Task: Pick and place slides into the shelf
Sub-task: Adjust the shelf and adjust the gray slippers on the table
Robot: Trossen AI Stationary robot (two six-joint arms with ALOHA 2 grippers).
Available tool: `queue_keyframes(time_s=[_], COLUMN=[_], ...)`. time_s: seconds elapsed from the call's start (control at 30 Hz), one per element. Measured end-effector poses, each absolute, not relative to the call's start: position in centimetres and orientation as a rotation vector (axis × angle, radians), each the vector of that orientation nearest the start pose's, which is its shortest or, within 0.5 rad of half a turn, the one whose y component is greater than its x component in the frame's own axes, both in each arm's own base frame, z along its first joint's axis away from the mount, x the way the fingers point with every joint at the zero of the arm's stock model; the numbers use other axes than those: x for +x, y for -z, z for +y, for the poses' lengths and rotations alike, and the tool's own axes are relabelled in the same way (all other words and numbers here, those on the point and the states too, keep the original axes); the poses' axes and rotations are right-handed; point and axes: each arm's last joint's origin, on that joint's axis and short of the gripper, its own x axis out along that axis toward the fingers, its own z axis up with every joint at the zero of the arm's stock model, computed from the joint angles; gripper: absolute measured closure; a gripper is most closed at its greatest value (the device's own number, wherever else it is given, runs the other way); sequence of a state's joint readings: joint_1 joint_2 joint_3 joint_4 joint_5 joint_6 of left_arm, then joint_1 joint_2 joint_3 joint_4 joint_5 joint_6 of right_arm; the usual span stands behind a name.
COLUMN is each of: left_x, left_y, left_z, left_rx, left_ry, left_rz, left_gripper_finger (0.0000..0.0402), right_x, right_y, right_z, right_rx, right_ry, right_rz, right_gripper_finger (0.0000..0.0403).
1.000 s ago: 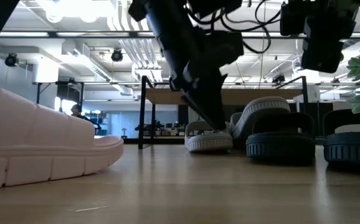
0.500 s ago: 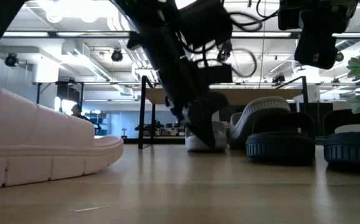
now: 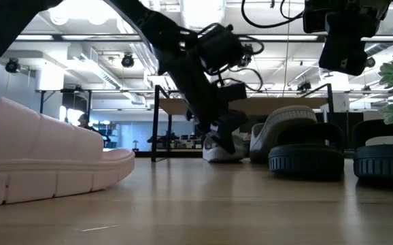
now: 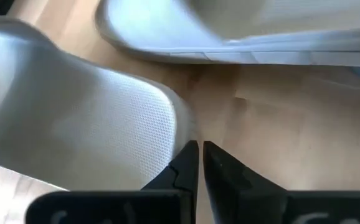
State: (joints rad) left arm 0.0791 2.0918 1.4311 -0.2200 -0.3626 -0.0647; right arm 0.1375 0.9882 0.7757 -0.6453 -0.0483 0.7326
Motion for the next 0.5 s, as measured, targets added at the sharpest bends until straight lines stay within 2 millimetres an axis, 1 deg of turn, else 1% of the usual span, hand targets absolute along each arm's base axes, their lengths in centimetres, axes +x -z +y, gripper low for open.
queue_keyframes(time_s=[0.13,0.27,0.37,0.43,0.5], left_x=[43.7,43.7,44.2,44.7,44.7], left_y=[-15.2,-15.1,-15.6,-16.5,-17.8], left_z=[5.2,4.9,3.5,1.5,-0.6], left_rx=[0.054,0.038,0.027,0.037,0.053], left_ry=[-0.444,-0.41,-0.35,-0.3,-0.254], left_rz=[0.873,0.873,0.847,0.815,0.785], left_gripper_finger=[0.0392,0.0392,0.0392,0.0391,0.0391], right_x=[18.8,18.8,18.8,18.8,18.6], right_y=[-25.8,-25.8,-25.8,-25.8,-25.8], right_z=[2.7,2.7,2.7,2.7,2.7], right_rx=[0.646,0.645,0.639,0.639,0.639], right_ry=[0.147,0.146,0.143,0.143,0.144], right_rz=[0.88,0.88,0.881,0.882,0.886], right_gripper_finger=[0.0394,0.0394,0.0394,0.0394,0.0394])
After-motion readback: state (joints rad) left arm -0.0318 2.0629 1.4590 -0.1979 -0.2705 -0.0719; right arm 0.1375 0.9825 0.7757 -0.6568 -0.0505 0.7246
